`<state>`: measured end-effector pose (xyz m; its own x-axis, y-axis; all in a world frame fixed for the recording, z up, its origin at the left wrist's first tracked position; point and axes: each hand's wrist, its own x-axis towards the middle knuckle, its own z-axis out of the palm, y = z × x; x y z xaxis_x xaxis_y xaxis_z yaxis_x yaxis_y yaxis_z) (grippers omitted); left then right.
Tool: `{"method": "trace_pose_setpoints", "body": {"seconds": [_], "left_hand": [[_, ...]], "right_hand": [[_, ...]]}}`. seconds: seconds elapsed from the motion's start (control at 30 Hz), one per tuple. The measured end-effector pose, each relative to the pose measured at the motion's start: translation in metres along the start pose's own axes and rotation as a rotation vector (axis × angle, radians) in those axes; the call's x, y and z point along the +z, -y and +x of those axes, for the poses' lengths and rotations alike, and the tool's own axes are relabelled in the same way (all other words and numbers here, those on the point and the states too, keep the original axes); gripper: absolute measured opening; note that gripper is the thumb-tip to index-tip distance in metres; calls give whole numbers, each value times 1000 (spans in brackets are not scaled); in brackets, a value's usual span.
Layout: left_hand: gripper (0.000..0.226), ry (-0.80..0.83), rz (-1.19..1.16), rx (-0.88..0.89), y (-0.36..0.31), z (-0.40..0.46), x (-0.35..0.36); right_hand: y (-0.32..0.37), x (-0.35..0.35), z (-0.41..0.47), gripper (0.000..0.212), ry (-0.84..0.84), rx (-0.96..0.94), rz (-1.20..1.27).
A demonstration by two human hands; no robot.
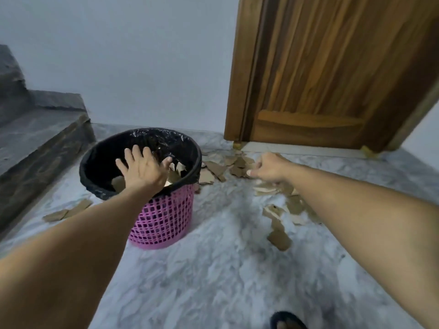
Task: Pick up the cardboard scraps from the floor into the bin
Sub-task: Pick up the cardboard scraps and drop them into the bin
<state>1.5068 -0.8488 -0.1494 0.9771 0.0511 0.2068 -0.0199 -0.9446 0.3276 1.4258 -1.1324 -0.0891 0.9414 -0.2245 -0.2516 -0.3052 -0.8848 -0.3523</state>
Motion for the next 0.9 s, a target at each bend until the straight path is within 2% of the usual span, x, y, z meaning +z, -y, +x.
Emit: {"method": "trace_pose_setpoints", "body": {"seconds": [0.13,0.2,0.27,0.5,0.63,0.8,0.9], "left_hand": [[61,26,39,318,-79,-23,19],[58,-4,89,477,-112,-36,33],[59,23,121,559,-146,-49,53],[88,400,186,621,-246,-76,166],[118,631,209,604,-282,-86,231],[145,800,333,621,-305,-92,297],[155,919,370,600,-307,-92,332]], "right_hand": [[-66,-18,-19,44,3,152,74],[-97,-22,-18,36,18,197,77],[-133,-23,-15,27,24,238,84],[-286,-14,23,37,70,371,72],[-356,6,59,36,87,425,122],[-406,38,102,46,138,479,166],[-425,61,124,50,109,556,213]]}}
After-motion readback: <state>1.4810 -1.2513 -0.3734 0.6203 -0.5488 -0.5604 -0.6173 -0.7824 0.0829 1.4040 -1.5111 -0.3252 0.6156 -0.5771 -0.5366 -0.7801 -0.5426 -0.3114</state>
